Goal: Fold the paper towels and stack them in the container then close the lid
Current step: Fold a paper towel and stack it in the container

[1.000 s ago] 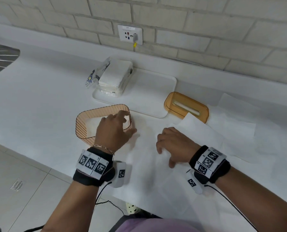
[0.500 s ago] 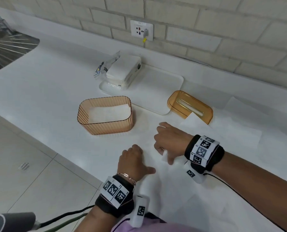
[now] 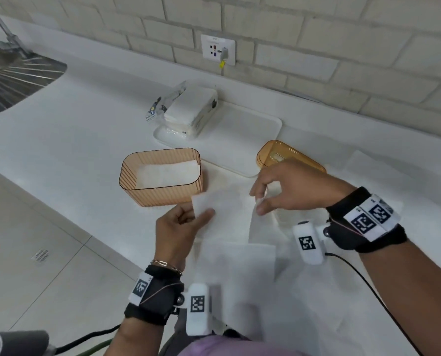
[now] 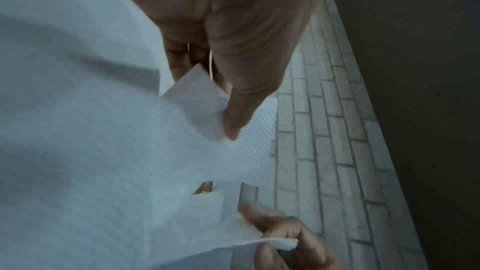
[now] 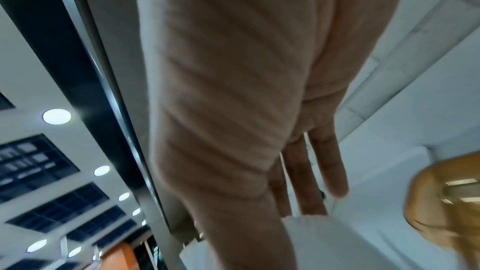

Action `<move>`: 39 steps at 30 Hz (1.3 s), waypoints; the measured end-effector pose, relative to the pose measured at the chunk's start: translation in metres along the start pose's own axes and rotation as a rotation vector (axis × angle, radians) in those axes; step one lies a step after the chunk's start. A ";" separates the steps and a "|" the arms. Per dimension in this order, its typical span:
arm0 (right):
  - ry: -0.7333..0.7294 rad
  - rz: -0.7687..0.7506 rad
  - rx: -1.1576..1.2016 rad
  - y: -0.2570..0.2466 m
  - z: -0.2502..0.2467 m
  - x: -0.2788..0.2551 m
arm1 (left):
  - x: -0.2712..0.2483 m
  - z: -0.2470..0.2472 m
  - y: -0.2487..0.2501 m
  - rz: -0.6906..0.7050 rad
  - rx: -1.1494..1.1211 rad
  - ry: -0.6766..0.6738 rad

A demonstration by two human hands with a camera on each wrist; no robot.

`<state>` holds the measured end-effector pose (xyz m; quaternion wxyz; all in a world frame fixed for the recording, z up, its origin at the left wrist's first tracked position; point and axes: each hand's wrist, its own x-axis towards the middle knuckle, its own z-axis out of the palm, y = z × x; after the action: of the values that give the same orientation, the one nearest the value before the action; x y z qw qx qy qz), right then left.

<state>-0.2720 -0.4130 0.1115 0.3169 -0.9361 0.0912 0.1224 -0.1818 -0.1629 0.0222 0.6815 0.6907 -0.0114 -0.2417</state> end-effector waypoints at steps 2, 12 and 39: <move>0.040 -0.011 0.039 -0.008 -0.012 -0.006 | 0.004 0.001 0.008 0.013 -0.060 0.031; 0.246 -0.110 0.117 -0.031 -0.014 0.021 | 0.028 0.022 0.031 0.277 0.100 -0.139; 0.154 0.416 -0.228 -0.025 0.144 0.091 | 0.031 -0.098 0.003 -0.181 -0.145 -0.408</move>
<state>-0.2037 -0.3134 -0.0116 0.1691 -0.9335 0.2915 0.1227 -0.1190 -0.0817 0.0106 0.6885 0.5750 -0.0695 -0.4364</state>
